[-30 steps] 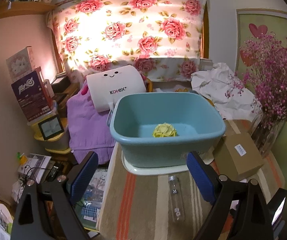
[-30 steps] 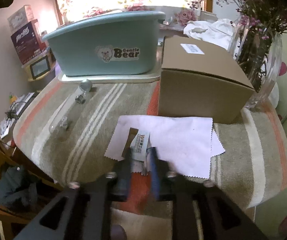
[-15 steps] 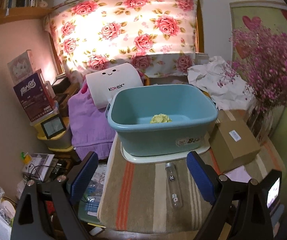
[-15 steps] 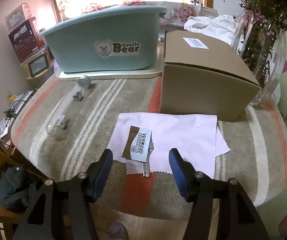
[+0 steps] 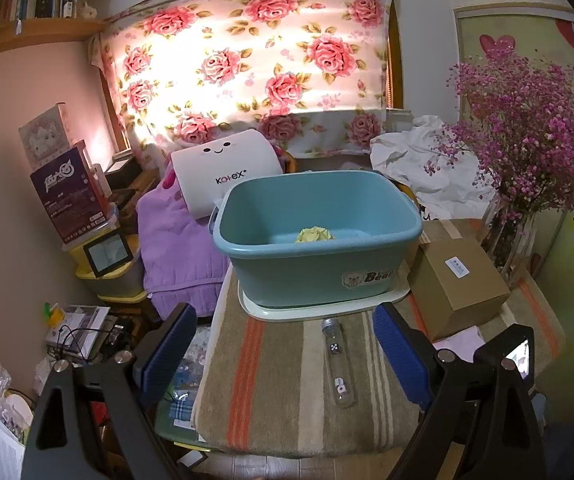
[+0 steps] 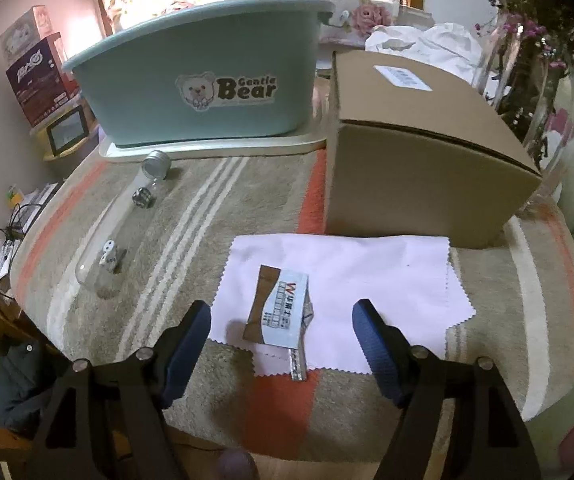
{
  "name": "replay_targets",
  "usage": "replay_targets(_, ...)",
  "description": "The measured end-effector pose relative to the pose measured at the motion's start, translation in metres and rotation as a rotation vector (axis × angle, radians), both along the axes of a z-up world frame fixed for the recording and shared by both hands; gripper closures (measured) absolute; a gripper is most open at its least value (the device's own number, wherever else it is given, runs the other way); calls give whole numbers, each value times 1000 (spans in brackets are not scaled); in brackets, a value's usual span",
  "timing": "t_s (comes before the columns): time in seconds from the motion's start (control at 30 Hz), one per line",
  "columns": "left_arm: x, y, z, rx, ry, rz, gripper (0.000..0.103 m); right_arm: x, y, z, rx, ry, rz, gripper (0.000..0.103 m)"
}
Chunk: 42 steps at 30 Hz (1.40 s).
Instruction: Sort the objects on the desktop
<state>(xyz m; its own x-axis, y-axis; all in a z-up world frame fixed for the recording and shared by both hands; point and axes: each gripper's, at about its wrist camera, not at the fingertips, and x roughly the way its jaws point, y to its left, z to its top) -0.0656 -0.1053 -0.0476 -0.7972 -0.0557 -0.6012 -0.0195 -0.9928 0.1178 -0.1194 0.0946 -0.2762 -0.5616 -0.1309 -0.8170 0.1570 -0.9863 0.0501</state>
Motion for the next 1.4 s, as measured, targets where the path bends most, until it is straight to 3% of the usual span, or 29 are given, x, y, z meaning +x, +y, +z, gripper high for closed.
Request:
replay_targets(0.27, 7, -3, -10, -1, -21, 10, 11, -4, -6, -8, 25, -15, 18, 43)
replay_targets(0.43, 9, 0, -23, -20, -43, 15, 11, -7, -6, -13, 29, -24, 21, 48)
replay_targets(0.77, 6, 6, -45, -9, -89, 18, 11, -8, -3, -14, 37, -20, 26, 71)
replay_targets(1.4, -5, 8, -60, 1, -124, 22, 11, -4, 8, -7, -18, 10, 27, 74)
